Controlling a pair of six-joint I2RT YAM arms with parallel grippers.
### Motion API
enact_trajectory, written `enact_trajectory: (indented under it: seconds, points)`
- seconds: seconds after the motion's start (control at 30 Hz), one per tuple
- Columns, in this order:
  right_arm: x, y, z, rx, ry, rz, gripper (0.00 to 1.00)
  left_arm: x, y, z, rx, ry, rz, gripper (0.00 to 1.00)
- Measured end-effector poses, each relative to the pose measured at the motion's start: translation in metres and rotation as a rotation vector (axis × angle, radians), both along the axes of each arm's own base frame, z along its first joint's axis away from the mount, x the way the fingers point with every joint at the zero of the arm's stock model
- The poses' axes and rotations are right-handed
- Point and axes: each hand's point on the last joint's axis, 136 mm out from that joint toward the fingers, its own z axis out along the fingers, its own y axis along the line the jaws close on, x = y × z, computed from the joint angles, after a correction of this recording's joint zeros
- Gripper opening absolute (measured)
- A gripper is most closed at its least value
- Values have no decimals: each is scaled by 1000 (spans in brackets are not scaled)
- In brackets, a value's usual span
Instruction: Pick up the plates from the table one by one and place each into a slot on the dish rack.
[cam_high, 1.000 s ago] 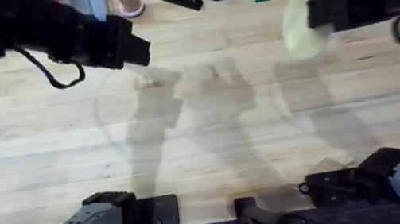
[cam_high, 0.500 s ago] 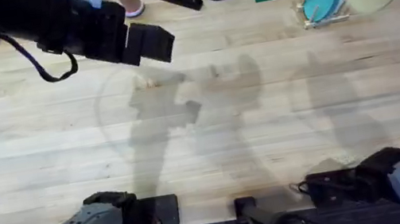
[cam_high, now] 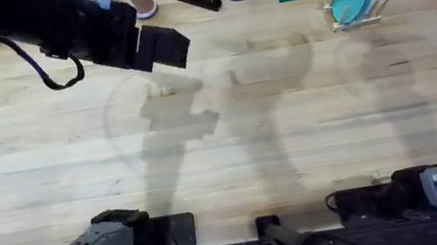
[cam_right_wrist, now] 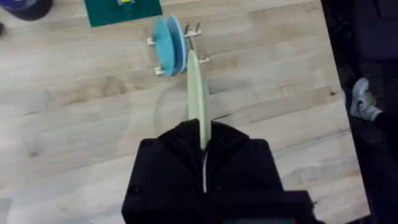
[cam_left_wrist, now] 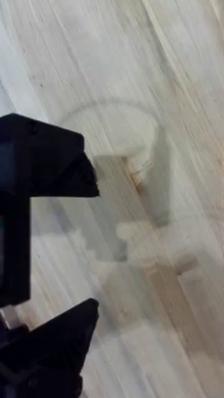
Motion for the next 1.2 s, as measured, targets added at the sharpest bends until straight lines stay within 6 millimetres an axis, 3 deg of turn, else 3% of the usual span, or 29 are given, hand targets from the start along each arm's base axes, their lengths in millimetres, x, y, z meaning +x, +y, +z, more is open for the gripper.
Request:
enact_trajectory:
  seconds: [0.33, 1.0, 1.2]
  points:
    - [45, -39, -25, 69, 20, 52, 28, 2, 0, 1, -1, -8, 0, 995]
    - [47, -32, -26, 55, 34, 153, 28, 2, 0, 1, -2, -9, 0, 995]
    - [47, -37, -27, 12, 56, 198, 28, 10, -2, 6, -8, -48, 0, 994]
